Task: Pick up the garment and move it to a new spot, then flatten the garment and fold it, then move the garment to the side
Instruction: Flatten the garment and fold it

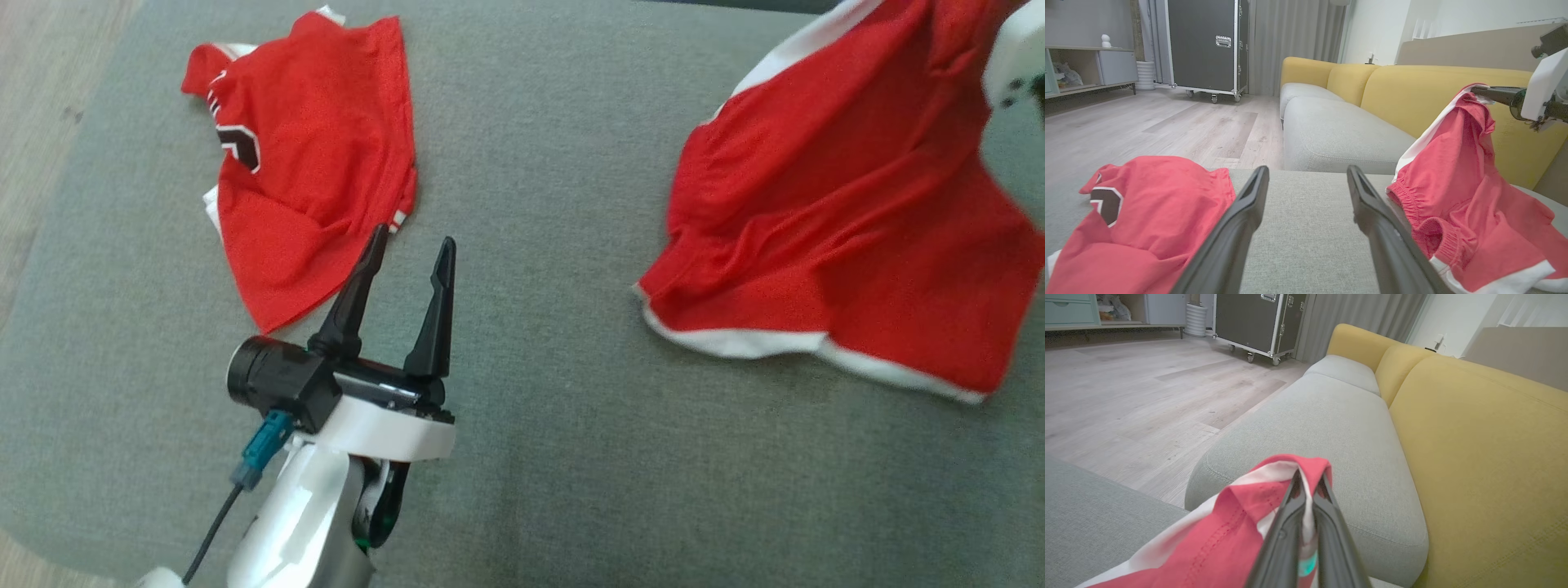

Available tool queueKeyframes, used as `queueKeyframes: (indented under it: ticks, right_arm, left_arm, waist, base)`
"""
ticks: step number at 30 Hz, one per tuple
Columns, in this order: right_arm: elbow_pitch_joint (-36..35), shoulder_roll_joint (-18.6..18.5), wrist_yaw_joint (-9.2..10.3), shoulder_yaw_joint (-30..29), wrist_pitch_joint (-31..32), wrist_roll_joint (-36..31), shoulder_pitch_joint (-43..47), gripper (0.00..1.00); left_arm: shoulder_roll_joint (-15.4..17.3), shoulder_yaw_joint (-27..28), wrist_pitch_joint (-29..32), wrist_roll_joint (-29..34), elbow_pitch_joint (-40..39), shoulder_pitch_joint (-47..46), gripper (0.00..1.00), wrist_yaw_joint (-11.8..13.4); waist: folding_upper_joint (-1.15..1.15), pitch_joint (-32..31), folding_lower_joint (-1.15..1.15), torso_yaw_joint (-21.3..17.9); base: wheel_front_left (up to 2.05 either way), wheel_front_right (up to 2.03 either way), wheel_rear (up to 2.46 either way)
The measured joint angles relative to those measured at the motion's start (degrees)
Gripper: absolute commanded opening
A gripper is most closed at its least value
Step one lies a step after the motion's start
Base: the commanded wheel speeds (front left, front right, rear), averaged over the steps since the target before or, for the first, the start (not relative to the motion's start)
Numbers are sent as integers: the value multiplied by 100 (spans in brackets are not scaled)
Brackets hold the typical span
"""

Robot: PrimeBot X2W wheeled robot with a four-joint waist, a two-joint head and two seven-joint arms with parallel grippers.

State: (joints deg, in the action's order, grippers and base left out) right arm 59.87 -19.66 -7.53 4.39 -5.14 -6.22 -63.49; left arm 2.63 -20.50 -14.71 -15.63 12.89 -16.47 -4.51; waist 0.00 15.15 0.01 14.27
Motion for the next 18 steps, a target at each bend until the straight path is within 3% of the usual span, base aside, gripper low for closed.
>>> queueKeyframes:
  ticks: [1,2,3,4,12,18]
  right_arm:
    - [98,-25,0,3,-42,-54,-105,0]
    - [193,-45,0,5,-90,-99,-205,91]
    - [275,-64,0,37,-149,-171,-288,91]
    - [380,-73,0,70,-162,-224,-364,100]
    - [1011,-10,0,188,-598,-260,-471,100]
    - [1088,255,0,204,-867,143,-171,100]
  left_arm:
    - [0,-2,0,0,-8,-15,100,3]
    - [0,-3,0,0,-9,-26,100,4]
    - [1,-3,0,0,-10,-31,100,5]
    - [1,-5,0,-1,-10,-34,100,11]
    - [0,-5,0,-2,-5,-92,100,49]
    - [0,82,0,-1,-5,-81,100,56]
  waist:
    - [0,28,0,25]
    - [0,54,0,44]
    - [0,77,0,54]
    - [0,94,0,58]
    - [0,1,0,-120]
    - [0,-244,-1,-392]
  base:
    - [0,0,0]
    - [0,0,0]
    - [0,0,0]
    - [0,0,0]
    - [0,0,0]
    - [0,0,0]
